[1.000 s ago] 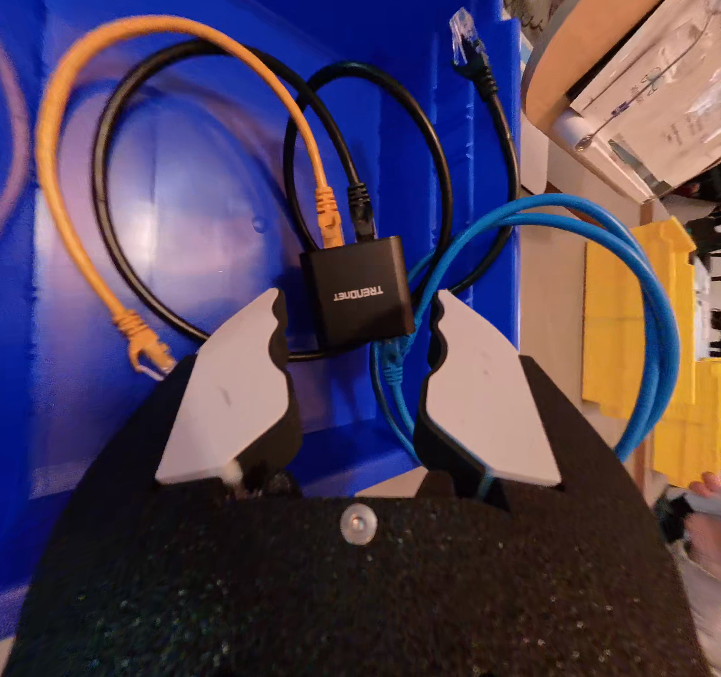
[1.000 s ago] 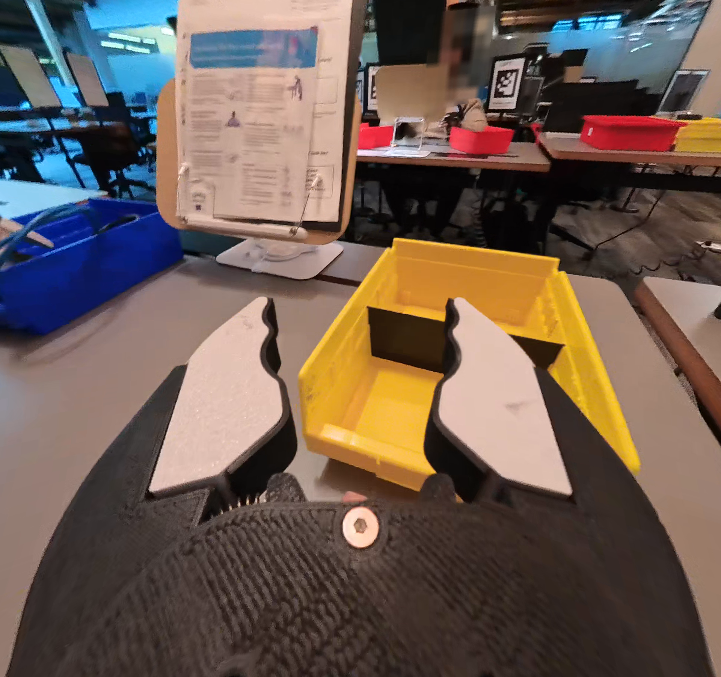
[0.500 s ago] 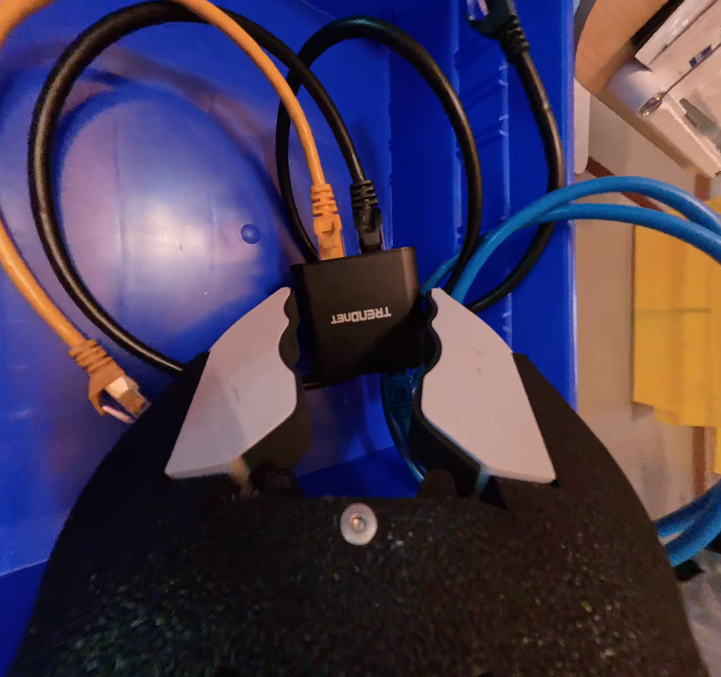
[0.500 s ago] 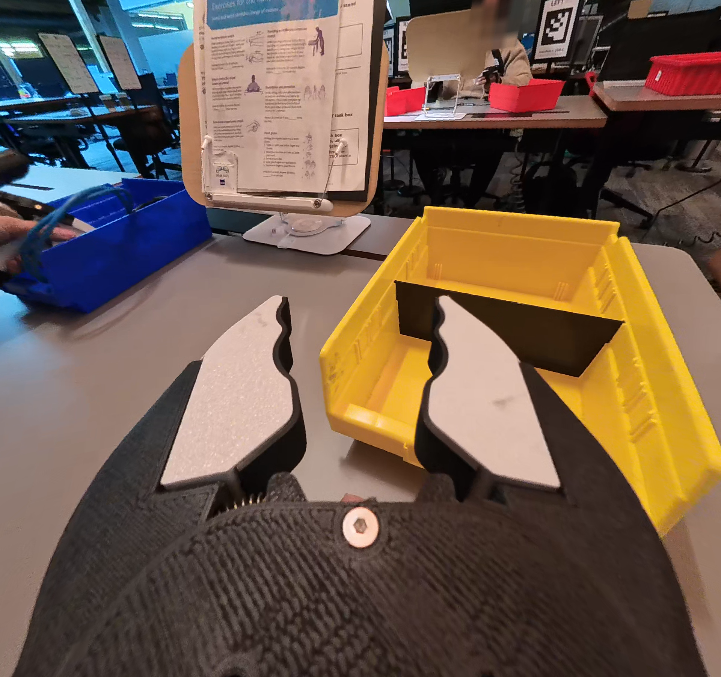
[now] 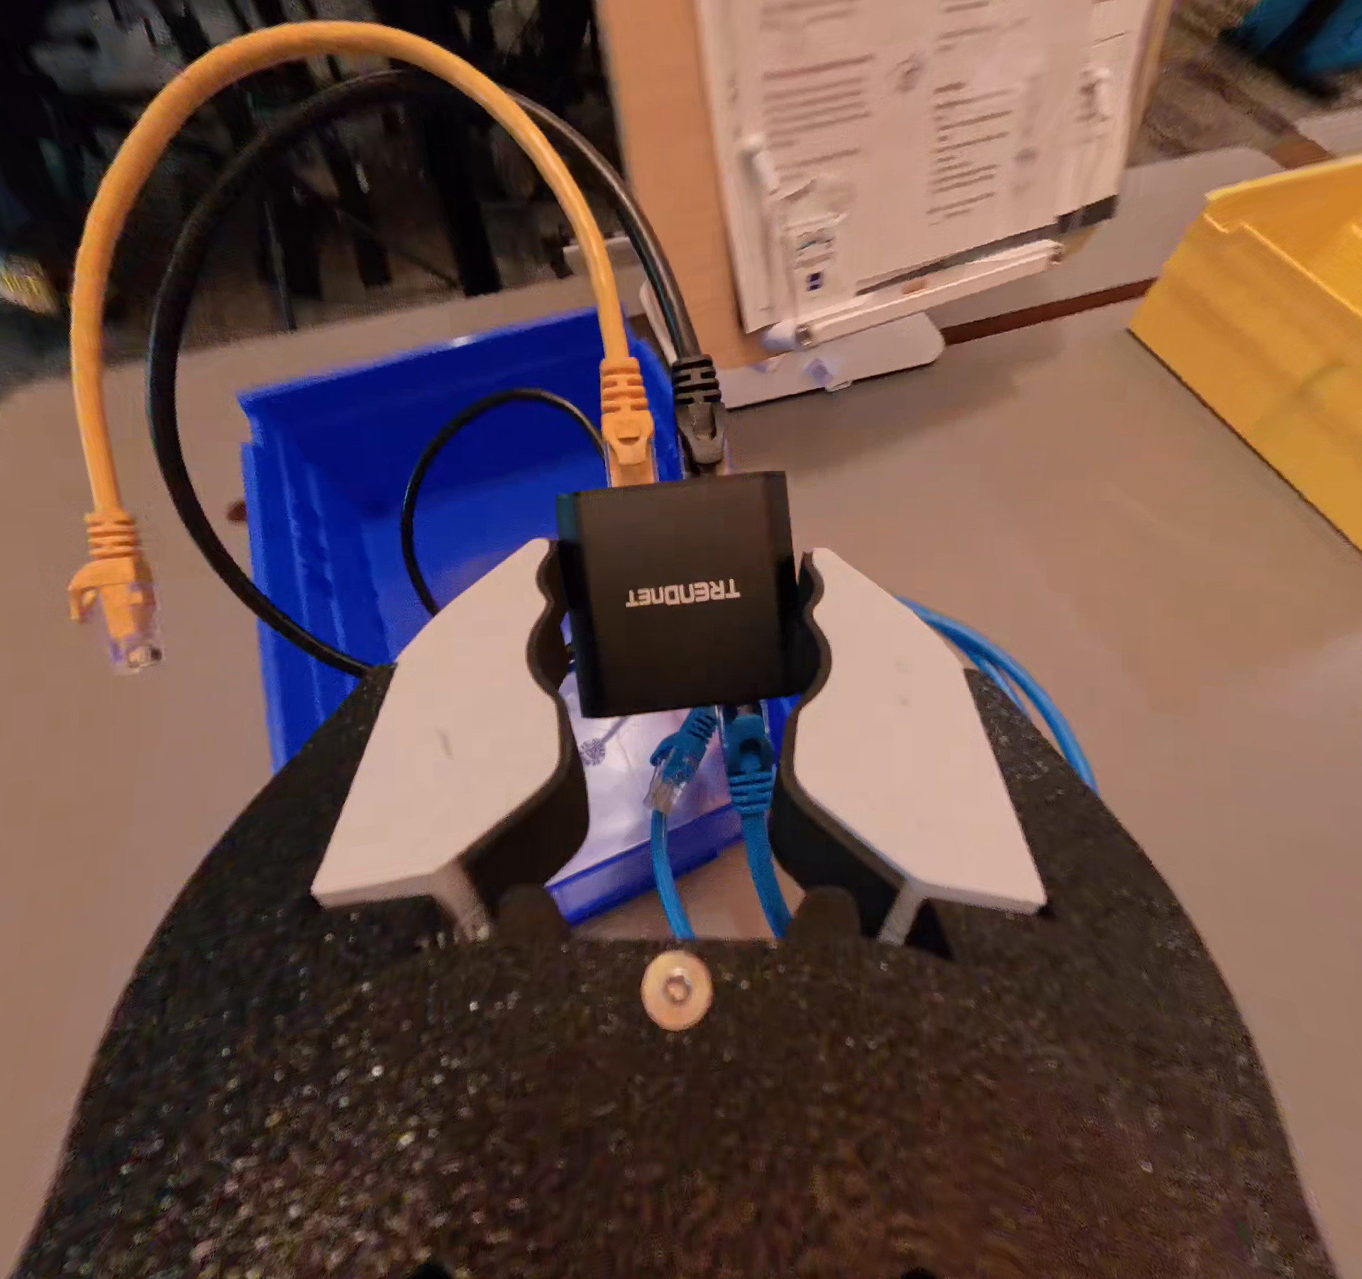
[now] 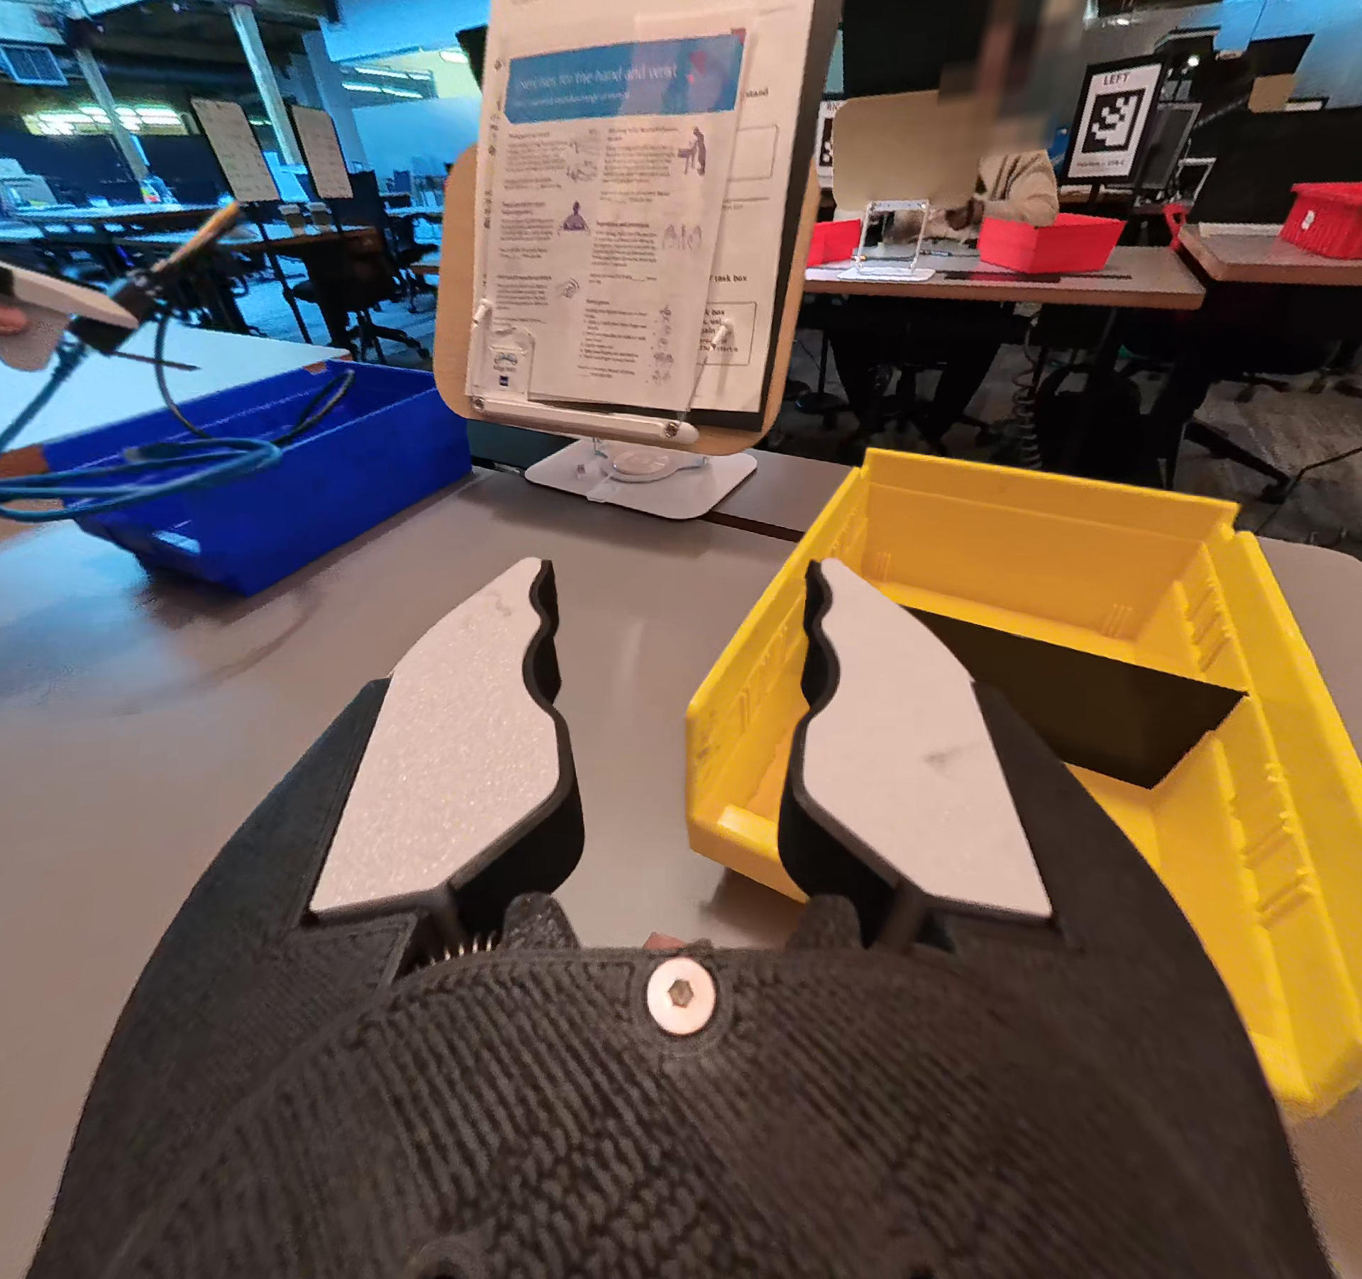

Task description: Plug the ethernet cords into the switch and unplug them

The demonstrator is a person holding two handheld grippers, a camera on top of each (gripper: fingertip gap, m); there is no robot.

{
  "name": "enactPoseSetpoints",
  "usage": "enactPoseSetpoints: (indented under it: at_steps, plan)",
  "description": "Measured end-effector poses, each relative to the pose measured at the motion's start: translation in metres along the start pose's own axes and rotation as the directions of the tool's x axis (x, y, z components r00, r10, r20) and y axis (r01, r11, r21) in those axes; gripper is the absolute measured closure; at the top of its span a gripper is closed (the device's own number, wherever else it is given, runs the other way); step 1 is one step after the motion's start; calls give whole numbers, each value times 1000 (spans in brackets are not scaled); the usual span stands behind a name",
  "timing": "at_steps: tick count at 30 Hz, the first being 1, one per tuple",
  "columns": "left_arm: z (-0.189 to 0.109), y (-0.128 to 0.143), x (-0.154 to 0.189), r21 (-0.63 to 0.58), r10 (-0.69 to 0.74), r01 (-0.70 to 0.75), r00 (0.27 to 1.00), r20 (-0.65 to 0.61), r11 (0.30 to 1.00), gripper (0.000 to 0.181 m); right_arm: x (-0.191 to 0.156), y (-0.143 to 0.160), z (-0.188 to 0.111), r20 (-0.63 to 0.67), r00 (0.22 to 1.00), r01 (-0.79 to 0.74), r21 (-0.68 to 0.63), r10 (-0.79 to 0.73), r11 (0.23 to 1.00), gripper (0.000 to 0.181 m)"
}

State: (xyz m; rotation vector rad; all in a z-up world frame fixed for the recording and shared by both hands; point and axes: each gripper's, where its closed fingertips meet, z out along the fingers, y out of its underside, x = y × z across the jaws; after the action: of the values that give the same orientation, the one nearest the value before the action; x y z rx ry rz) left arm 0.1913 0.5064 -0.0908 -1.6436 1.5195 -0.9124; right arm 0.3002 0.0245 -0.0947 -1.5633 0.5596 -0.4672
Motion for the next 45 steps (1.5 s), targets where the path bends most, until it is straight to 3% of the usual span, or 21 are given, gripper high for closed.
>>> enactPoseSetpoints:
  at_steps: [6, 10, 15, 19, 23, 29, 32, 36, 39, 43, 45]
  plan:
    - [-67, -49, 88, 83, 299, -292, 951, -85, 953, 122, -51, -18, 3, 169, 983, 59, 77, -71, 995, 115]
    - [-114, -91, 157, 227, 446, -413, 887, -118, 882, 123, -92, -27, 0, 308, 942, 104, 114, -134, 988, 111]
    - [-165, -134, 219, 409, 561, -493, 826, -57, 768, 123, -102, -34, -5, 309, 931, 158, 141, -195, 977, 113]
    - [-181, -136, 254, 460, 624, -521, 775, -98, 719, 124, -97, -47, -13, 275, 941, 147, 193, -197, 970, 116]
    - [-149, -105, 272, 444, 616, -484, 755, -224, 754, 124, -89, -54, -19, 270, 949, 106, 218, -165, 970, 116]
    - [-51, -8, 280, 293, 589, -511, 715, -377, 808, 124, -98, -42, -13, 331, 919, 131, 253, -214, 958, 113]
    - [-8, 48, 281, 185, 553, -537, 686, -473, 823, 124, -118, -22, -1, 378, 869, 215, 293, -320, 932, 112]
    - [26, 99, 282, 124, 488, -526, 643, -590, 842, 124, -151, 32, 27, 418, 780, 380, 276, -466, 883, 104]
    - [36, 122, 286, 96, 432, -503, 612, -662, 859, 124, -175, 68, 44, 364, 692, 539, 314, -623, 782, 105]
    - [36, 135, 298, 84, 393, -502, 551, -737, 861, 125, -189, 100, 61, 204, 538, 761, 301, -818, 575, 103]
    - [32, 136, 307, 84, 371, -498, 514, -773, 863, 125, -197, 114, 65, 192, 442, 825, 296, -876, 481, 106]
